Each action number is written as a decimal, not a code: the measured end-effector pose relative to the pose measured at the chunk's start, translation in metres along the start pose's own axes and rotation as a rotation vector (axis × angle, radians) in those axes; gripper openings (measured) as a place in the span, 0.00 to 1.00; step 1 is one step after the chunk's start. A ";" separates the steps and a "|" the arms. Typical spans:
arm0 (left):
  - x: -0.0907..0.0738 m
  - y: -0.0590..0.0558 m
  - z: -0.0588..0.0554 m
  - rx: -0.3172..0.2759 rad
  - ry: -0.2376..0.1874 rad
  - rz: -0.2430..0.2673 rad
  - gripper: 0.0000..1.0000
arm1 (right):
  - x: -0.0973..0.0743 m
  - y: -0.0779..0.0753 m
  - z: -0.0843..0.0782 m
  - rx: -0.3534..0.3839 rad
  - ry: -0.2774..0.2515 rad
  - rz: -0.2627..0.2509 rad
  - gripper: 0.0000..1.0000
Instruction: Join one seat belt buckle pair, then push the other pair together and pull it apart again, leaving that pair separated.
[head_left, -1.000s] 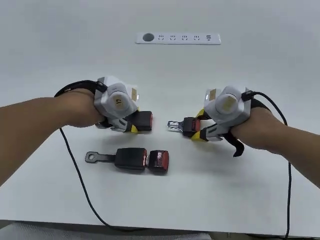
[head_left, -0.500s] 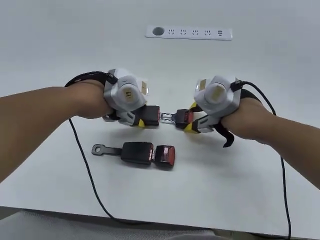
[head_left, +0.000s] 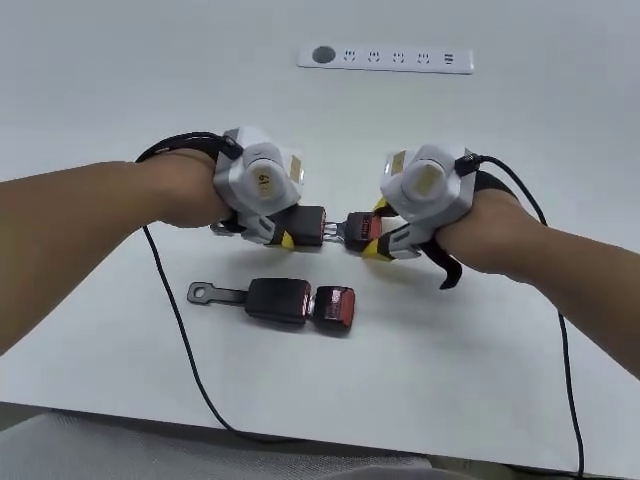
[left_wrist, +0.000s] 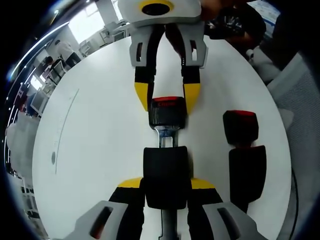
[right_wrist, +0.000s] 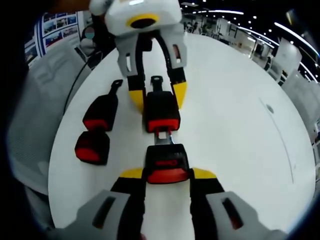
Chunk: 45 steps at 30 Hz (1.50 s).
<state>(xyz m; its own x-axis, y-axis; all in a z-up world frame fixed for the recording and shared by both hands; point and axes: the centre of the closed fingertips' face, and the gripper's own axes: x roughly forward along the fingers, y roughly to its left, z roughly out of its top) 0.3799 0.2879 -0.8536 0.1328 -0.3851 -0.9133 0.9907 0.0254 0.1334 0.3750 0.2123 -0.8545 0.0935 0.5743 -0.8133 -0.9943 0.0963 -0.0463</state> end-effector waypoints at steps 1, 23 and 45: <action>0.000 0.000 0.000 0.005 0.002 -0.001 0.33 | 0.001 0.000 0.002 -0.001 -0.007 0.002 0.34; 0.001 0.002 0.001 -0.014 -0.039 0.008 0.32 | 0.015 -0.005 0.016 0.003 0.015 -0.011 0.32; 0.000 0.002 0.003 -0.032 -0.054 0.014 0.33 | 0.009 -0.010 -0.004 0.038 0.025 -0.017 0.33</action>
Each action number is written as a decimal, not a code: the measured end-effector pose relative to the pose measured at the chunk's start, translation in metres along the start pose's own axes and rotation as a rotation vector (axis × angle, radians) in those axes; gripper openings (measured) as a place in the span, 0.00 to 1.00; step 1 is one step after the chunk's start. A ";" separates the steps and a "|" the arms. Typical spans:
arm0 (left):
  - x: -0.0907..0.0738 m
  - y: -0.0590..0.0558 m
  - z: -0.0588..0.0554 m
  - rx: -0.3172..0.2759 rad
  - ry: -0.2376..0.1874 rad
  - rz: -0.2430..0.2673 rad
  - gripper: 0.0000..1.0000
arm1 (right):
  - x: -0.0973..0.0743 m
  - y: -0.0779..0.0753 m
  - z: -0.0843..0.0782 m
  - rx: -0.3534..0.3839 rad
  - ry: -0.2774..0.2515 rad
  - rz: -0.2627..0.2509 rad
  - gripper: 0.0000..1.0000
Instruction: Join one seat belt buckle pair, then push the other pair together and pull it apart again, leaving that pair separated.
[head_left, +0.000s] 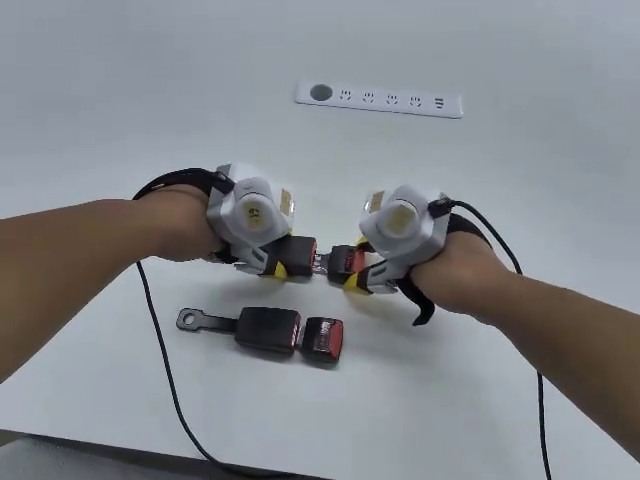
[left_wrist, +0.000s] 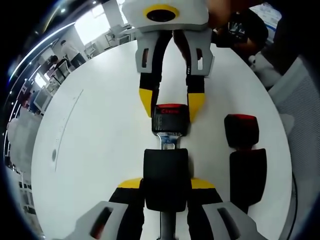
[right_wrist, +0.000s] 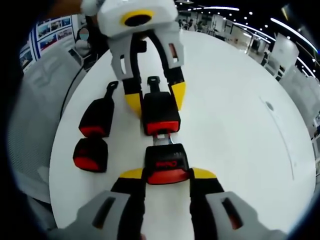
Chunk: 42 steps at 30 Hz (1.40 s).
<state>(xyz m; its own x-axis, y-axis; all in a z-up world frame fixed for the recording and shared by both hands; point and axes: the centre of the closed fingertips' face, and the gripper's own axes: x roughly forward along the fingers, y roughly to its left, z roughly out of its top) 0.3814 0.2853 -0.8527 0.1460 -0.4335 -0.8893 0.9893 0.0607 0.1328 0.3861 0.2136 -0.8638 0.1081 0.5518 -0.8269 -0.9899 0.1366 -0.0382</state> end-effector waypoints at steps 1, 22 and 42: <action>0.000 0.000 0.000 0.000 0.001 -0.001 0.33 | 0.000 0.001 0.000 -0.006 -0.004 -0.001 0.34; 0.000 -0.001 -0.003 -0.016 0.020 0.002 0.33 | -0.066 0.003 -0.090 0.028 0.062 -0.047 0.35; -0.001 -0.002 -0.001 -0.007 0.076 0.011 0.34 | -0.104 -0.005 -0.132 0.092 0.151 -0.187 0.46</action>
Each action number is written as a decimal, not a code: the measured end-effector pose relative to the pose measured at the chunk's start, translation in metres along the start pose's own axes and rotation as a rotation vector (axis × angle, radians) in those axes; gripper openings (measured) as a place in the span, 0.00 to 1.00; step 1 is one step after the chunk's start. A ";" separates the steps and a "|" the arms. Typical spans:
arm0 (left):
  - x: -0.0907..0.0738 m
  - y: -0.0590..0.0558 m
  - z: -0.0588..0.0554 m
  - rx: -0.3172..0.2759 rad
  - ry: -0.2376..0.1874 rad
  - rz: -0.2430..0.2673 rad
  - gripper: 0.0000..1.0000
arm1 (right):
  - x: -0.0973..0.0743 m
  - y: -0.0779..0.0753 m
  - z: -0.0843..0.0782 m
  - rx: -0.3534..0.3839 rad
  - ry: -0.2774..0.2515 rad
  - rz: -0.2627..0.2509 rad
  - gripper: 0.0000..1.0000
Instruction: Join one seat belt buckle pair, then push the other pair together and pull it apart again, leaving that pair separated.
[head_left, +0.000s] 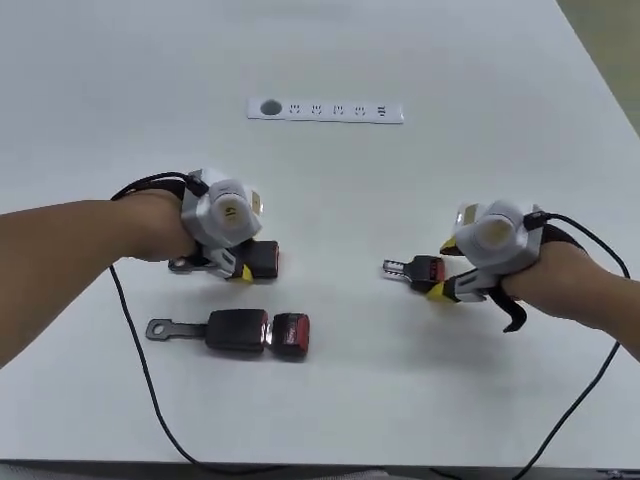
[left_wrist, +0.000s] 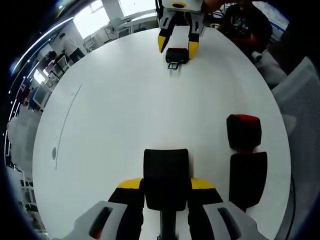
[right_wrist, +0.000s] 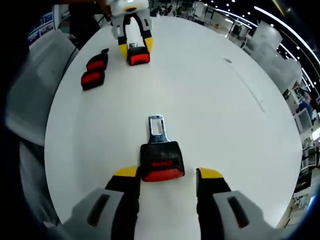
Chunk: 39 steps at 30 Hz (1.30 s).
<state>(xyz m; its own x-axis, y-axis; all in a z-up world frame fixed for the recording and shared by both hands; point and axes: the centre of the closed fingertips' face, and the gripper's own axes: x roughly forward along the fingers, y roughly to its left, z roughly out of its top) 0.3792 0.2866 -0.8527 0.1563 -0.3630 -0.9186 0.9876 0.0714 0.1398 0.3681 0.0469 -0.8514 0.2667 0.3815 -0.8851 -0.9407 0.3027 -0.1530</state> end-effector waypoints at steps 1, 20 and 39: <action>0.000 0.001 -0.002 0.012 0.013 0.007 0.34 | 0.000 0.000 0.000 -0.001 0.001 -0.004 0.47; -0.084 -0.035 -0.023 -0.138 -0.070 0.246 0.41 | -0.042 0.037 0.006 0.161 -0.161 -0.111 0.64; -0.155 -0.107 -0.089 -0.522 -0.189 0.415 0.85 | -0.083 0.092 0.008 0.202 -0.259 -0.160 0.89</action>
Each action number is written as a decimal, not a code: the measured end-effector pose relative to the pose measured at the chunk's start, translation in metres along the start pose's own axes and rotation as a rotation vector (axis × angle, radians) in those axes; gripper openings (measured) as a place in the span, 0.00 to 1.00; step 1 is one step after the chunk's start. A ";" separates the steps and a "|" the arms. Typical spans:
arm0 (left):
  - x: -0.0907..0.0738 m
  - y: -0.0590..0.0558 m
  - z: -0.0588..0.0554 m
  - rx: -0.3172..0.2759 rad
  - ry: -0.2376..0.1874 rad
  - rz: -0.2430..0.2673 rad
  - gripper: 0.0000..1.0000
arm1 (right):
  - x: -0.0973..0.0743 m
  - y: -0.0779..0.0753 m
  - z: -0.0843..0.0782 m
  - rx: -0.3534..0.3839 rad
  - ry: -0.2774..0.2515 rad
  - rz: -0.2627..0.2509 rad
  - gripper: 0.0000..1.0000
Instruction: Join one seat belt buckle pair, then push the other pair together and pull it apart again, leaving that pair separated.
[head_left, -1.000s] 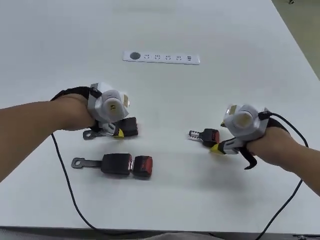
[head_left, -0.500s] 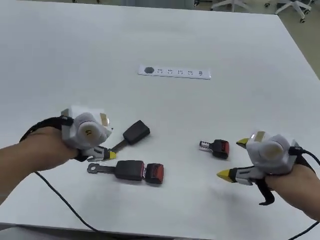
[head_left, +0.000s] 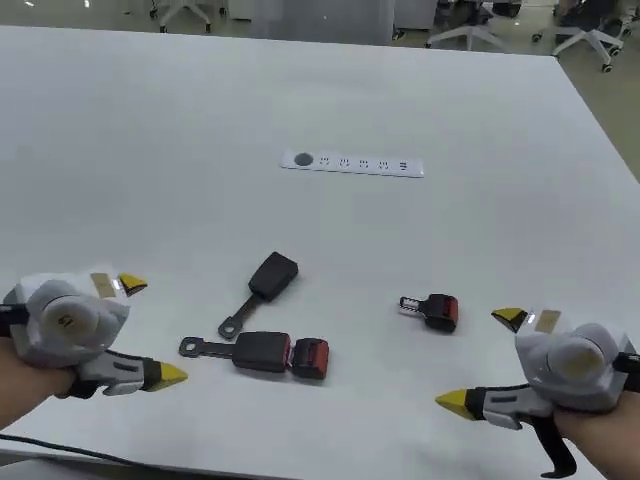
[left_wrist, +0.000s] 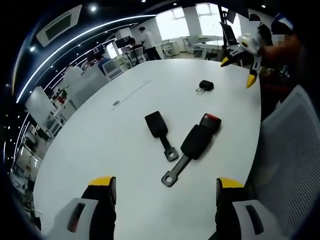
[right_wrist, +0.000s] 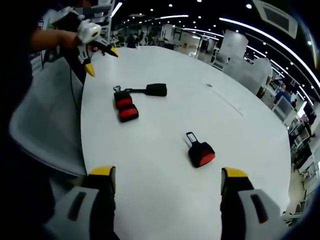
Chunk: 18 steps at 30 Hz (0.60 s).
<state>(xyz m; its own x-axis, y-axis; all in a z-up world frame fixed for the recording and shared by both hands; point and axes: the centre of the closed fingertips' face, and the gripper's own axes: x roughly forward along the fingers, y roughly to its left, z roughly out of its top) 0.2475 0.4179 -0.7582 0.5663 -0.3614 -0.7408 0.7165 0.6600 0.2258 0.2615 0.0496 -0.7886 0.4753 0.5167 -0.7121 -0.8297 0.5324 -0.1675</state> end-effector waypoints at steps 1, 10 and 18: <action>-0.003 0.000 -0.002 -0.010 -0.004 0.004 0.87 | -0.001 0.001 -0.001 0.003 -0.003 -0.004 0.92; -0.016 0.004 -0.021 -0.101 -0.049 0.058 1.00 | -0.014 -0.005 -0.002 0.072 -0.045 -0.073 1.00; -0.022 0.004 -0.036 -0.125 -0.067 0.092 1.00 | -0.016 0.000 -0.007 0.138 -0.050 -0.077 1.00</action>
<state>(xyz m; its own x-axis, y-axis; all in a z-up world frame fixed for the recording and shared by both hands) 0.2234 0.4518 -0.7637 0.6562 -0.3355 -0.6759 0.6062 0.7678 0.2075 0.2518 0.0369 -0.7823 0.5528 0.5013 -0.6657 -0.7439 0.6569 -0.1230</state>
